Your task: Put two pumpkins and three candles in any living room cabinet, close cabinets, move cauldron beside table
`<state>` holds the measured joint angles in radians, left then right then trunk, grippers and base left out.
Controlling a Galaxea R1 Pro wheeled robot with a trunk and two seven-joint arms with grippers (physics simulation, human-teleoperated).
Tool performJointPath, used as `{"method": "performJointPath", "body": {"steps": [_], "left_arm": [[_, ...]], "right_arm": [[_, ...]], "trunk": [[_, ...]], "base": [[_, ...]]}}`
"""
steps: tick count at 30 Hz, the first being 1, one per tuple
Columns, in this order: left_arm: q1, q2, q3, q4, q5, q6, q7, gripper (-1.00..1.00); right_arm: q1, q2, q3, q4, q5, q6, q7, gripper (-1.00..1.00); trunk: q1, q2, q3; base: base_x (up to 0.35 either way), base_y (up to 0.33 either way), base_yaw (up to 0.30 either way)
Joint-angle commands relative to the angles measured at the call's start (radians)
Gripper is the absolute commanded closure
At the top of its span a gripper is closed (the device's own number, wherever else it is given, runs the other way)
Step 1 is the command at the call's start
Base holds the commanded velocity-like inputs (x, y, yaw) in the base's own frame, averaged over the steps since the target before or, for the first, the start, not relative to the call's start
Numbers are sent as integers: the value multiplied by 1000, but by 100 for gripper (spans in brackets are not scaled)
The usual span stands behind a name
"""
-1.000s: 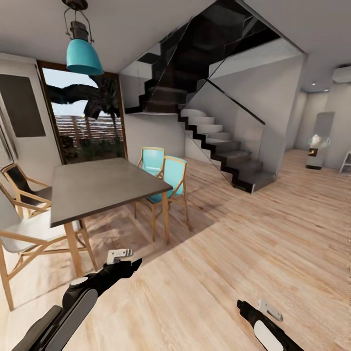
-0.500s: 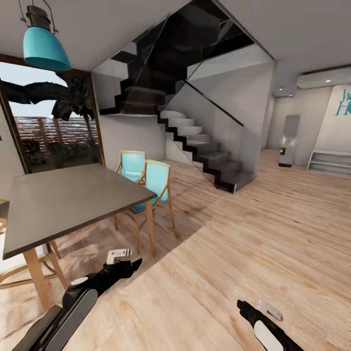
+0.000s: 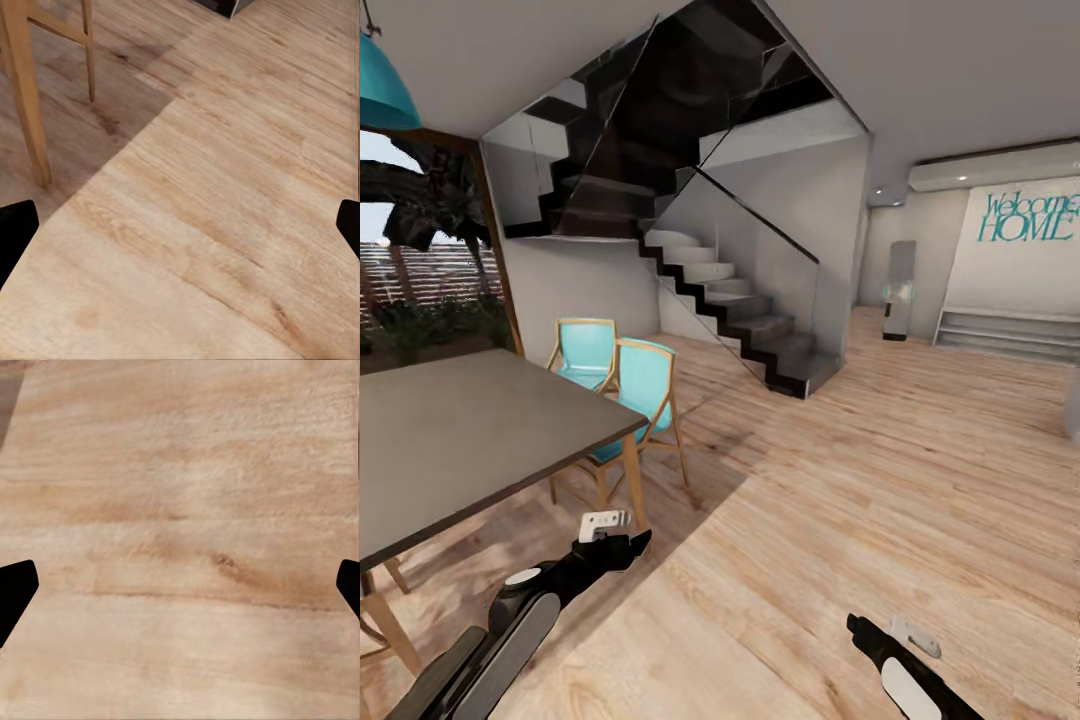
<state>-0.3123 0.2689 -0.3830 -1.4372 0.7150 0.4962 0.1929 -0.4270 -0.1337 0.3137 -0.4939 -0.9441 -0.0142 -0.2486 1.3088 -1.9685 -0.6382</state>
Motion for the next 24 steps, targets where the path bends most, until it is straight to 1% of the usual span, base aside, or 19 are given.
{"method": "performJointPath", "body": {"steps": [1,5,24], "left_arm": [[-1,1,-2,-2,11,2,10,-100],[-1,1,-2,-2,11,2,10,-100],[-1,1,-2,-2,11,2,8,-100]], "right_arm": [[-1,-1,8,-2,-8,-7,-8,-100],[-1,-1,8,-2,-7,-17,-8,-100],[-1,-1,8,-1,-5,-18,-6,-100]], "trunk": [[0,-1,0],[0,-1,3],[0,-1,17]], "base": [[302,157,-272],[302,158,-272],[302,158,-272]]}}
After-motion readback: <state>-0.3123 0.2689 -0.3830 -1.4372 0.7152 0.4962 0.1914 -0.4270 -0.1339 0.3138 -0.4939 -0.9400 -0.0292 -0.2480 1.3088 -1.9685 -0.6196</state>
